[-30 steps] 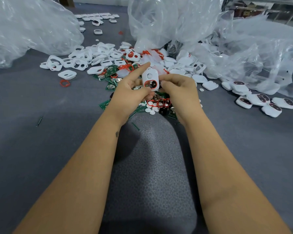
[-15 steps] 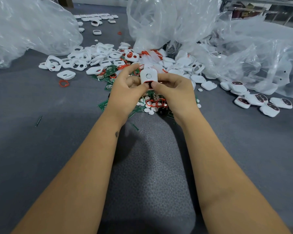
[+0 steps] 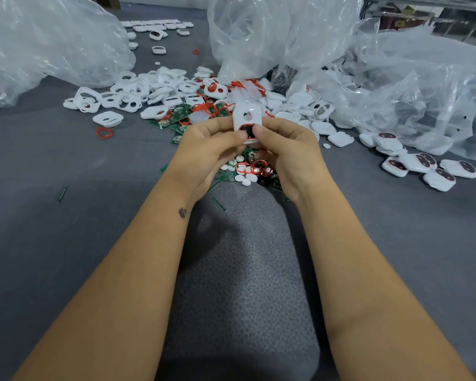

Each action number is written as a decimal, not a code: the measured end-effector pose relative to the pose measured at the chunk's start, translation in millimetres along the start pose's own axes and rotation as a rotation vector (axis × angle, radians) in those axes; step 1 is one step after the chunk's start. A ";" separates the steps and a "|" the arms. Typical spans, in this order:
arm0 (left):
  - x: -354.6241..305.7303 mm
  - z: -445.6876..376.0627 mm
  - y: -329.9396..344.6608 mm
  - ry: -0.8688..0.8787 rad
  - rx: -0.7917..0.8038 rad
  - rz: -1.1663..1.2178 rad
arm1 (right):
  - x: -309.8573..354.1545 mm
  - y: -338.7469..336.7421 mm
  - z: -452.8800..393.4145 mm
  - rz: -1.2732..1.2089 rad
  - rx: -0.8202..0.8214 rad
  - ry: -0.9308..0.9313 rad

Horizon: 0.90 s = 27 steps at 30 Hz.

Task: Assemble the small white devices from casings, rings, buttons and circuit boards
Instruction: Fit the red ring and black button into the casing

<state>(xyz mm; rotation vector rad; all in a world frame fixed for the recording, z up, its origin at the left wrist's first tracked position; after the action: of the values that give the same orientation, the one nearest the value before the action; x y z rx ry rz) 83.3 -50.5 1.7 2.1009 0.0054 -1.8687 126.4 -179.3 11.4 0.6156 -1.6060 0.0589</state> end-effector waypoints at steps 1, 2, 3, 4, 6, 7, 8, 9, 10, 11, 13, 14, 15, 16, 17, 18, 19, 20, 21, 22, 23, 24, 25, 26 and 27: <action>-0.5 0.3 0.3 -0.001 0.005 0.031 | 0.6 0.3 0.0 -0.013 0.007 0.004; -0.9 0.3 0.2 -0.003 0.007 0.065 | 1.1 0.6 0.0 -0.025 0.009 0.006; -1.3 0.3 0.1 -0.003 0.006 0.105 | 1.7 1.0 0.0 -0.036 0.009 0.006; -1.7 0.3 -0.6 -0.002 0.002 0.146 | 2.3 1.4 0.0 -0.048 0.011 0.005; -3.2 0.3 -1.4 0.004 -0.004 0.204 | 3.6 2.8 0.2 -0.071 0.029 -0.002; -4.1 0.5 -1.5 0.012 -0.001 0.217 | 4.1 3.5 0.4 -0.079 0.040 -0.005; -5.0 0.8 -1.6 0.024 0.002 0.224 | 4.2 4.0 0.6 -0.083 0.048 -0.005; -6.4 1.5 -1.5 0.038 0.009 0.226 | 4.1 4.3 0.8 -0.090 0.051 -0.001; -7.9 2.4 -1.1 0.054 0.021 0.220 | 3.9 4.3 0.9 -0.103 0.053 0.005; -9.4 3.5 0.0 0.072 0.041 0.206 | 3.5 4.4 0.8 -0.121 0.054 0.013; -12.0 5.9 3.3 0.102 0.095 0.171 | 2.9 4.4 0.7 -0.158 0.066 0.033; -12.9 7.1 4.8 0.109 0.118 0.157 | 2.9 4.5 0.6 -0.172 0.074 0.043; -13.1 7.7 5.8 0.107 0.131 0.148 | 2.6 4.6 0.5 -0.181 0.083 0.052; -12.9 8.0 6.3 0.102 0.135 0.141 | 2.3 4.6 0.3 -0.186 0.091 0.060; -12.7 8.0 6.6 0.098 0.134 0.128 | 2.1 4.9 0.4 -0.189 0.101 0.069; -12.3 8.1 7.0 0.095 0.132 0.108 | 1.7 5.4 0.6 -0.190 0.110 0.077; -12.0 8.2 7.3 0.093 0.131 0.083 | 1.3 6.0 0.8 -0.189 0.116 0.082; -11.7 8.3 7.5 0.091 0.130 0.062 | 0.8 6.0 0.7 -0.186 0.114 0.084; -11.5 8.4 7.4 0.087 0.127 0.048 | 0.4 5.5 0.6 -0.183 0.104 0.084; -11.3 8.5 7.3 0.084 0.124 0.041 | 0.4 4.6 0.5 -0.179 0.088 0.083; -11.1 8.3 7.0 0.081 0.118 0.038 | 0.6 3.6 0.6 -0.175 0.071 0.079; -11.1 8.0 6.6 0.080 0.107 0.037 | 1.0 2.9 0.7 -0.171 0.057 0.072; -10.9 7.8 6.0 0.077 0.091 0.036 | 1.6 2.7 0.9 -0.168 0.048 0.065; -10.5 7.4 5.4 0.075 0.074 0.031 | 1.8 2.9 1.3 -0.163 0.043 0.062; -10.1 7.0 5.0 0.076 0.060 0.024 | 2.0 3.4 1.5 -0.155 0.041 0.060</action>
<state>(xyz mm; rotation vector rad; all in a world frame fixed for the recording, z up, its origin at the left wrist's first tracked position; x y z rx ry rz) 76.2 -54.8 12.1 2.2011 -0.0582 -1.7952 123.6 -177.6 14.1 0.7620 -1.4972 -0.0045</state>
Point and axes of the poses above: each hand's wrist, its own z-axis away from the middle knuckle, its own y-axis out of the palm, x = y × z, the point moved 6 cm from there along -z, towards the middle knuckle, and after that the axes turned 5 degrees about -z, right-handed, at the moved point
